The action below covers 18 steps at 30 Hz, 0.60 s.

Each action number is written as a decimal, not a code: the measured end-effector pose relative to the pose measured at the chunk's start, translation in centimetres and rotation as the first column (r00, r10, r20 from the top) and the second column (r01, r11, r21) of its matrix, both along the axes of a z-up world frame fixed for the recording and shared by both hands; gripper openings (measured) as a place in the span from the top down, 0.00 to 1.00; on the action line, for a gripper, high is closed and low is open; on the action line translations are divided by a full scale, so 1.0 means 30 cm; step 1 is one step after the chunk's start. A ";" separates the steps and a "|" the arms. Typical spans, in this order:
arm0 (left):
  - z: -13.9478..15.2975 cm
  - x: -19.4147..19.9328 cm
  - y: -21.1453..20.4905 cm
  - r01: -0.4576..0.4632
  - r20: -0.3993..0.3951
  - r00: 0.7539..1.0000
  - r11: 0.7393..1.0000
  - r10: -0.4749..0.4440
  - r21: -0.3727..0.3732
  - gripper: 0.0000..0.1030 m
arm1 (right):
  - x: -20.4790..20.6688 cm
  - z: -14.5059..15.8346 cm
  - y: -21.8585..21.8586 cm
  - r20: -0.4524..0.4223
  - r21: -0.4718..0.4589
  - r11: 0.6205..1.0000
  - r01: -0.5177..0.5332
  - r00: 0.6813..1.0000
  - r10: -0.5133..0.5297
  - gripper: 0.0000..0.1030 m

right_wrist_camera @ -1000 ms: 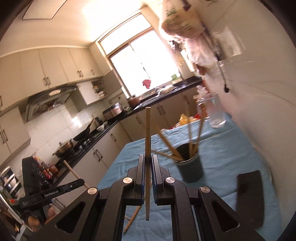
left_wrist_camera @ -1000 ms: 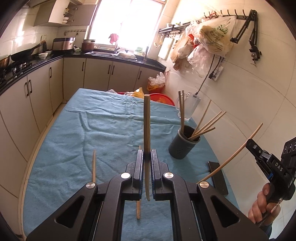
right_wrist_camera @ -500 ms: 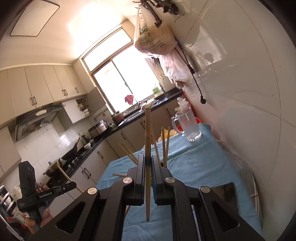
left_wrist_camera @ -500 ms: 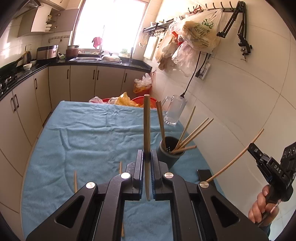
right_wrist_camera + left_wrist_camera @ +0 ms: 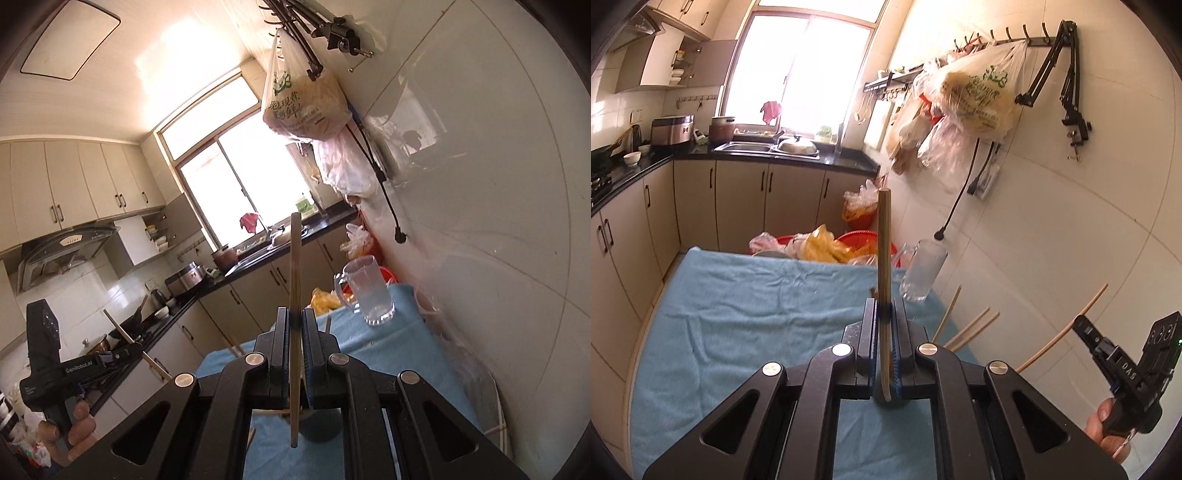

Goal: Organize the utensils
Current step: 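Lift both held chopsticks upright and carry them over the black holder, then open both tools to drop the chopsticks into the black holder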

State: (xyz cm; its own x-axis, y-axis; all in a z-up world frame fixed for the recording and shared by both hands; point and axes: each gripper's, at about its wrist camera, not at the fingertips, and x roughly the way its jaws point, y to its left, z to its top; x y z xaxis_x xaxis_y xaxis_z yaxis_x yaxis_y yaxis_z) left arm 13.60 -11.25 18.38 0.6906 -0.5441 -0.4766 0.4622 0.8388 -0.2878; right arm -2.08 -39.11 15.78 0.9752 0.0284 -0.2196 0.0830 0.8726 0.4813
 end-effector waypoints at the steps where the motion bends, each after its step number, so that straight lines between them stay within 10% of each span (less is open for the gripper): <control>1: 0.004 0.016 -0.014 0.003 0.003 1.000 1.000 -0.003 -0.008 0.94 | 0.017 0.005 -0.005 0.000 -0.002 1.000 0.001 1.000 -0.001 0.93; 18: -0.152 0.196 -0.152 0.055 -0.076 0.996 0.998 -0.055 -0.004 0.94 | 0.296 -0.087 0.016 -0.094 -0.025 1.000 0.002 0.996 -0.004 0.93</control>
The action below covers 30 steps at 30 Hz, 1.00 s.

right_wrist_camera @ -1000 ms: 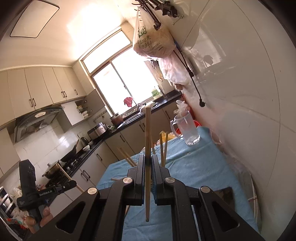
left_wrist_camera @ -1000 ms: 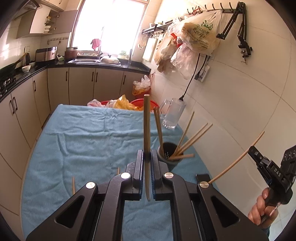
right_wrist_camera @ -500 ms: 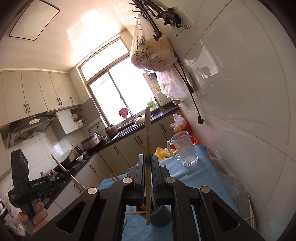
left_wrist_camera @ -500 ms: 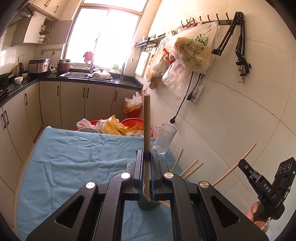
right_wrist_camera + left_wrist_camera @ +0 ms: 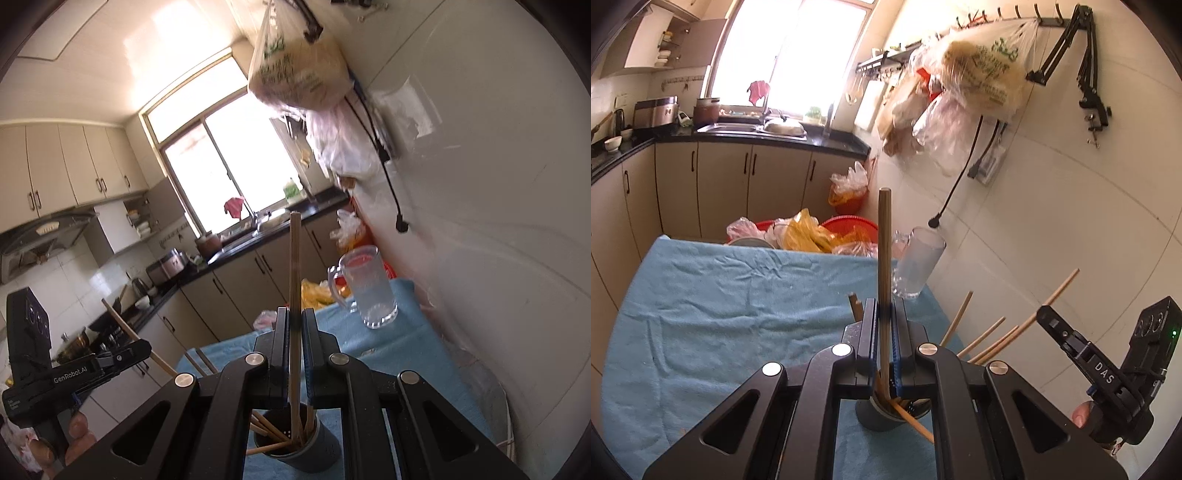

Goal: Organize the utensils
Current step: 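Open both tools to drop the chopsticks into the black holder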

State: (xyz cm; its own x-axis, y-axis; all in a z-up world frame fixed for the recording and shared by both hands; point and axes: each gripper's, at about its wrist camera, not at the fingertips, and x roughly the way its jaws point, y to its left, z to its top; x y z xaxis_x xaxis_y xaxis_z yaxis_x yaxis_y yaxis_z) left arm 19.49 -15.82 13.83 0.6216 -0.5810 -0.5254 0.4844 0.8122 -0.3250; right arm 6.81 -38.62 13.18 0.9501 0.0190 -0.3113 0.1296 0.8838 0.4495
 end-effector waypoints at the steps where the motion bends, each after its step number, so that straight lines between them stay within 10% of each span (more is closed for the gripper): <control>1: -0.013 0.002 -0.001 0.004 -0.006 1.000 1.000 -0.004 0.003 0.94 | 0.012 -0.011 0.006 -0.010 -0.003 1.000 -0.006 1.000 0.006 0.93; 15: -0.132 0.035 -0.028 0.022 -0.073 0.997 0.999 -0.018 0.044 0.94 | 0.073 -0.137 0.024 -0.122 0.027 0.999 -0.033 0.992 0.036 0.92; 22: -0.081 -0.007 0.013 0.001 -0.041 0.999 1.000 0.000 0.016 0.69 | -0.002 -0.093 0.010 -0.091 0.034 0.999 -0.021 0.996 0.024 0.88; 30: -0.037 -0.115 0.118 -0.025 -0.030 0.999 0.999 0.025 -0.028 0.65 | -0.143 -0.115 0.039 -0.109 0.045 0.999 -0.030 0.993 0.035 0.75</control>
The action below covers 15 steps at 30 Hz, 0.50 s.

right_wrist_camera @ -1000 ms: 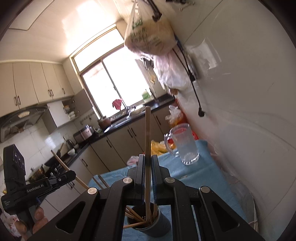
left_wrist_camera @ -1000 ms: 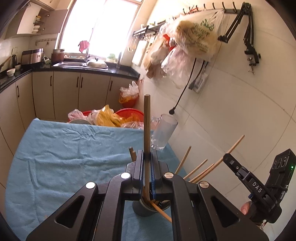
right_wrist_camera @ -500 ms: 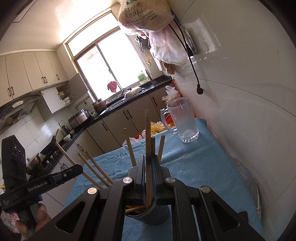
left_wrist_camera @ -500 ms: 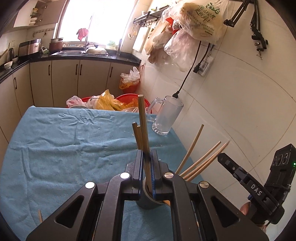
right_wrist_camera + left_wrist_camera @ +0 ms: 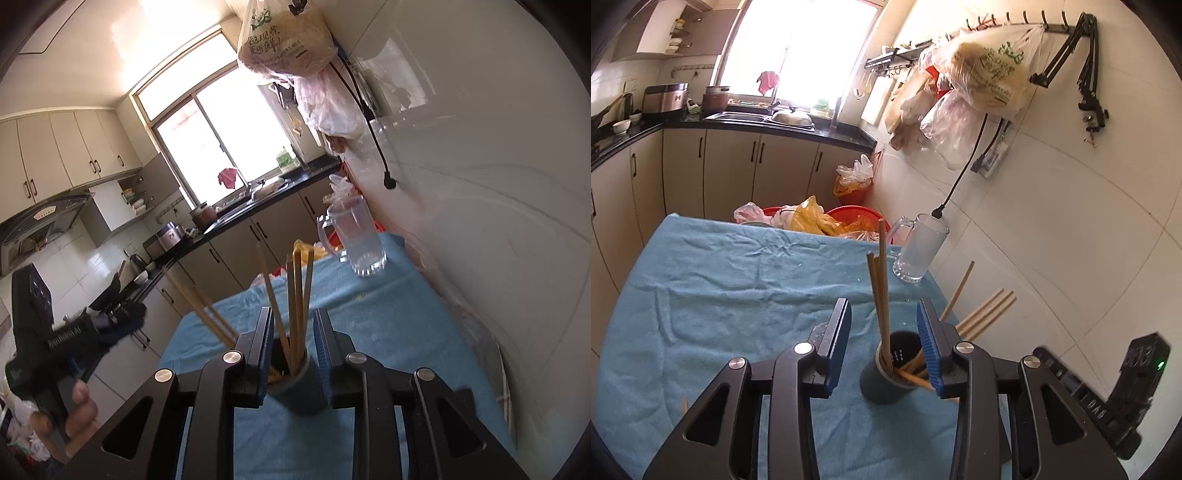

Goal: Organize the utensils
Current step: 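Open both tools to drop the chopsticks into the black holder, then move both open tools back over the last two chopsticks on the towel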

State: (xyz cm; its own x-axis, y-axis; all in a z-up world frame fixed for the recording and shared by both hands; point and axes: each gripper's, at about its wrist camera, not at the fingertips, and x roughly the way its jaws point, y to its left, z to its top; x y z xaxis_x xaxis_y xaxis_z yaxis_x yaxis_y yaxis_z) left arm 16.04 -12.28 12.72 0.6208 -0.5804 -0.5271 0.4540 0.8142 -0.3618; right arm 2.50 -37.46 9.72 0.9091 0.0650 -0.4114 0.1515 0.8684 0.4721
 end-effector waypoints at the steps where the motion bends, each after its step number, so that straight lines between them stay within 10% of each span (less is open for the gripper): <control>1: -0.004 -0.022 0.017 -0.001 -0.003 1.000 1.000 0.001 0.000 0.64 | -0.014 -0.012 0.014 -0.011 -0.003 1.000 -0.011 1.000 0.011 0.72; 15: -0.261 -0.255 0.277 -0.099 -0.105 0.988 0.990 0.110 0.101 0.60 | -0.061 -0.281 0.273 -0.226 -0.072 0.987 -0.144 0.966 0.125 0.68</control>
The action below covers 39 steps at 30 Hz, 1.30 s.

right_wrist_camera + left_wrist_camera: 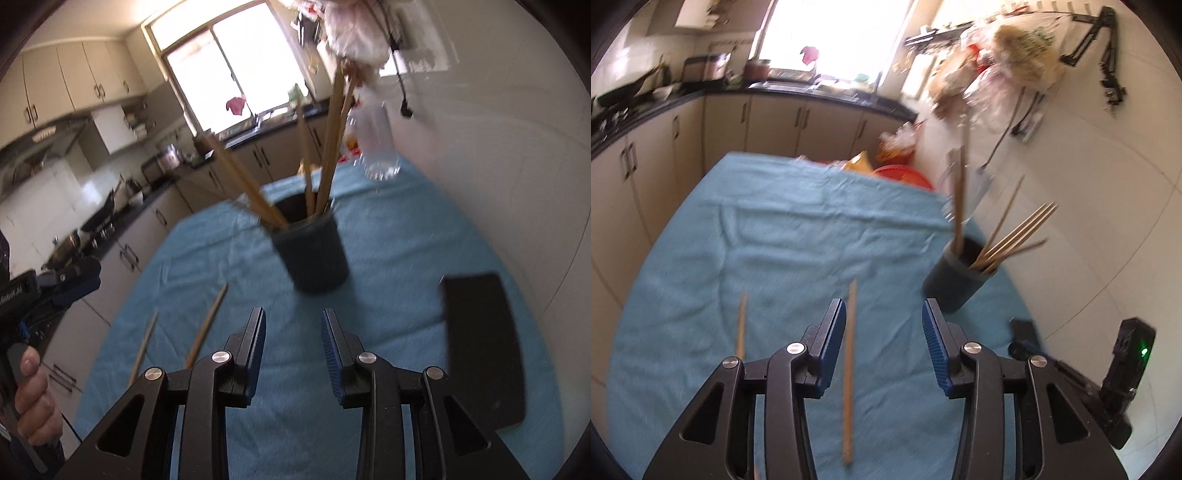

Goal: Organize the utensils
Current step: 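Move both open tools back over the last two chopsticks on the towel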

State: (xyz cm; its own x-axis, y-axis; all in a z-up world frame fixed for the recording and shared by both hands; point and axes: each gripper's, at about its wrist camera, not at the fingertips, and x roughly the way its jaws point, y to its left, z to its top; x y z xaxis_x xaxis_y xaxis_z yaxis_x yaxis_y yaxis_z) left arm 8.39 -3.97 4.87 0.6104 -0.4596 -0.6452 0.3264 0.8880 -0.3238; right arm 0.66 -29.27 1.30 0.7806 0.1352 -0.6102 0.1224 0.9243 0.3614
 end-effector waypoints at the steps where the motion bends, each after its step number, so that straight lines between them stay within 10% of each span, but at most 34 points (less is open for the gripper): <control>1: -0.025 -0.006 0.018 -0.012 -0.012 1.000 1.000 0.012 0.009 0.60 | 0.002 -0.015 0.019 -0.011 -0.005 1.000 -0.009 1.000 0.009 0.68; 9: -0.213 -0.042 0.136 -0.101 -0.076 0.991 0.989 0.109 0.110 0.60 | 0.015 -0.094 0.139 -0.066 -0.076 0.996 -0.054 0.997 0.049 0.67; 24: -0.327 -0.100 0.037 -0.074 0.056 0.997 0.959 0.061 0.273 0.55 | 0.053 -0.175 0.218 -0.124 -0.157 0.985 -0.071 0.991 0.052 0.65; 39: -0.312 -0.105 0.112 -0.096 0.029 0.995 0.980 0.093 0.173 0.52 | 0.087 -0.158 0.268 -0.147 -0.161 0.981 -0.109 0.985 0.086 0.64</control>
